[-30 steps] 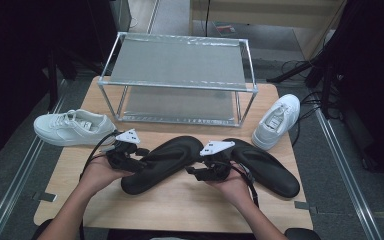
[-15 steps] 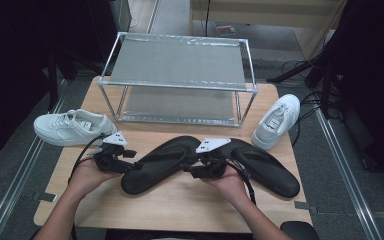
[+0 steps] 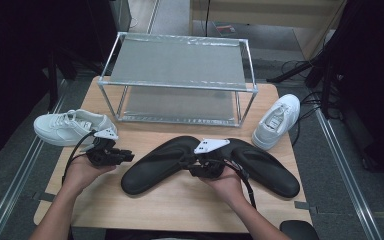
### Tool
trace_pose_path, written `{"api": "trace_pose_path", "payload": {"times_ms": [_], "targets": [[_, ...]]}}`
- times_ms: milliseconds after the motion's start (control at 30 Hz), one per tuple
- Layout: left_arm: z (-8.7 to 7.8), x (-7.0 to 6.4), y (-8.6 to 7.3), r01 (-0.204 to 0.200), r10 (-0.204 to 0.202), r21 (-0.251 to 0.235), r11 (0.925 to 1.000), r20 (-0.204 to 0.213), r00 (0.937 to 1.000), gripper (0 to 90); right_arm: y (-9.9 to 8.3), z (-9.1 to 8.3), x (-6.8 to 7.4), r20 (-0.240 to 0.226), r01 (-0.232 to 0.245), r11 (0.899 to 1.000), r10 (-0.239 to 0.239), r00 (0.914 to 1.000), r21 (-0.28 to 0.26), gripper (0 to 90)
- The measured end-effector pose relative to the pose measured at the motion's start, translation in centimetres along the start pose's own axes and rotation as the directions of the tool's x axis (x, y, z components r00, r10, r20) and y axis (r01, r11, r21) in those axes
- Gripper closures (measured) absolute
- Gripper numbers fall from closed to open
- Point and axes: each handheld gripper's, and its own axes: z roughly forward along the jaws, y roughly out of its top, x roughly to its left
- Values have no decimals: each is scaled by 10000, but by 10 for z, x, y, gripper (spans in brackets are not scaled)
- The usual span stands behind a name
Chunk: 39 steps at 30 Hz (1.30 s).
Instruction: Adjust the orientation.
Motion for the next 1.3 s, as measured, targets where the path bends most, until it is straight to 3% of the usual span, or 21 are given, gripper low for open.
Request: {"api": "trace_pose_path", "payload": {"times_ms": [167,267,567,833,1067,1300], "targets": [[9,-2,2,-221,218,254,9994,147,9997,826,0,1,4,-57,-4,10000,3,10000,-92,840],[14,-4,2,-361,354,521,9980,153,9993,836,-2,6,7,-198,-50,9999,53,9998,153,878],[19,-5,3,-412,398,673,9969,215,9990,849,-5,20,17,-204,123,9980,-111,9997,623,893],[19,-9,3,-637,621,764,9950,231,9978,869,-5,20,15,-157,-29,9980,39,9999,630,900],[20,-13,3,-638,606,844,9944,396,9974,884,-6,19,13,-107,-81,9981,88,9999,612,900],[22,-20,3,-903,846,939,9915,629,9944,897,-6,17,9,20,-286,9978,285,9996,595,900]]}}
